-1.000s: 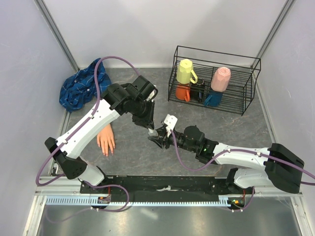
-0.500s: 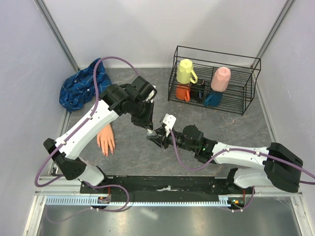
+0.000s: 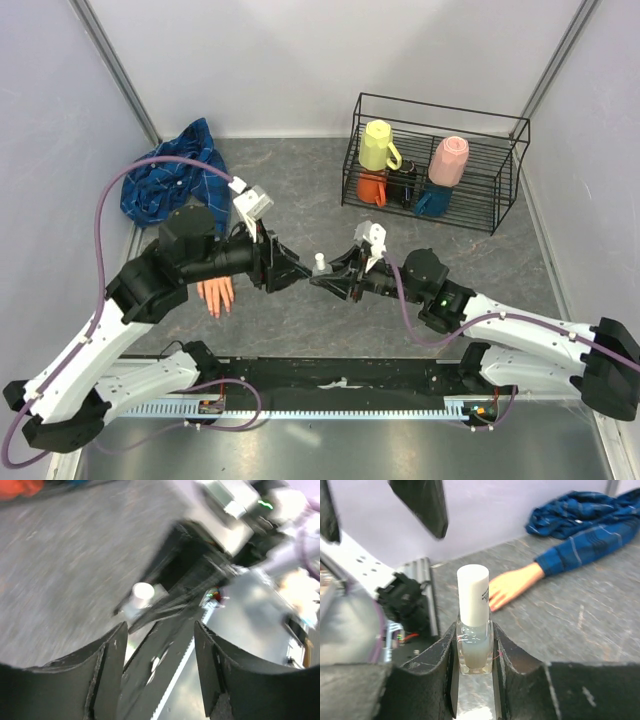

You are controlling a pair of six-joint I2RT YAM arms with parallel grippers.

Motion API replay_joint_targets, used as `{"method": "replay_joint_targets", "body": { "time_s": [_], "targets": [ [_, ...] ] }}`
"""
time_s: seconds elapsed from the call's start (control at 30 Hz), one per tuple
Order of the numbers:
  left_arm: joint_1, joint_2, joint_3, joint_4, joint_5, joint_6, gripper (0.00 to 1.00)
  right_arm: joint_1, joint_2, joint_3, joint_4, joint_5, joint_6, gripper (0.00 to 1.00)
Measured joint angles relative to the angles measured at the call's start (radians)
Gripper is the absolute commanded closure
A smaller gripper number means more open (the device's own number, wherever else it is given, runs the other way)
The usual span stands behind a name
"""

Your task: Paint the nails

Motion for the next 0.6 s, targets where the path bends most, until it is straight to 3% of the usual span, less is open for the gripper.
{"method": "replay_joint_targets", "body": {
  "time_s": [0.17,0.3,0.43,0.6],
  "targets": [
    [0.000,-0.069,-0.145,0.243,0.199,0.056,0.39,-0.041,-0.029,0.003,0.001,-0.140,0.079,1.00],
    [0.000,-0.043,-0.159,0.337,0.285,0.104,0.42,-0.046,-0.022,0.038,-0.031,-0.235,0.121,1.00],
    [0.001,-0.021,-0.146,0.379,0.315,0.151,0.47,-0.046,0.000,0.092,-0.052,-0.283,0.143,1.00],
    [0.003,-0.040,-0.142,0.381,0.319,0.183,0.39,-0.046,0.015,0.102,-0.045,-0.305,0.149,1.00]
  ]
}}
